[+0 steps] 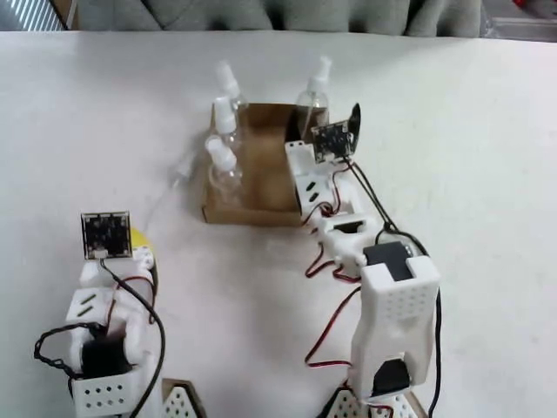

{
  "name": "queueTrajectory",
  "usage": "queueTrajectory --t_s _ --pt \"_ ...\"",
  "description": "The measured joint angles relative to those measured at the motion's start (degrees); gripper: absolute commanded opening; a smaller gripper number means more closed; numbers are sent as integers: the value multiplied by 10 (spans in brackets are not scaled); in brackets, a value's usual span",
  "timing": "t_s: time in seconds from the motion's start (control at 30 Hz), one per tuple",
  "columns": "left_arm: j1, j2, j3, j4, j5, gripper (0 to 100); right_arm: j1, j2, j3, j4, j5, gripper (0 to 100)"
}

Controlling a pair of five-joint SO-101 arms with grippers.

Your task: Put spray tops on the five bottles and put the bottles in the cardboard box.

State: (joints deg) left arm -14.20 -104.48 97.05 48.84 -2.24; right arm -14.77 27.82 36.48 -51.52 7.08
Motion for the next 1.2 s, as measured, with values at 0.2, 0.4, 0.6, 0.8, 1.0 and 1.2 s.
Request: queueTrajectory --t_s 0.2,0.4,0.6,0.8,1.0,1.2 --pt "0 0 0 0 0 22 -11 0 23 0 22 378" --pt "0 0 0 0 0 22 -15 0 25 0 22 378" --pt "0 0 0 0 0 22 -15 0 25 0 22 378" --pt "0 0 0 0 0 22 -14 0 25 0 22 378" --pt "0 0 0 0 0 22 -14 -18 37 0 22 378" --pt "0 0 0 0 0 22 -17 -80 76 0 22 378"
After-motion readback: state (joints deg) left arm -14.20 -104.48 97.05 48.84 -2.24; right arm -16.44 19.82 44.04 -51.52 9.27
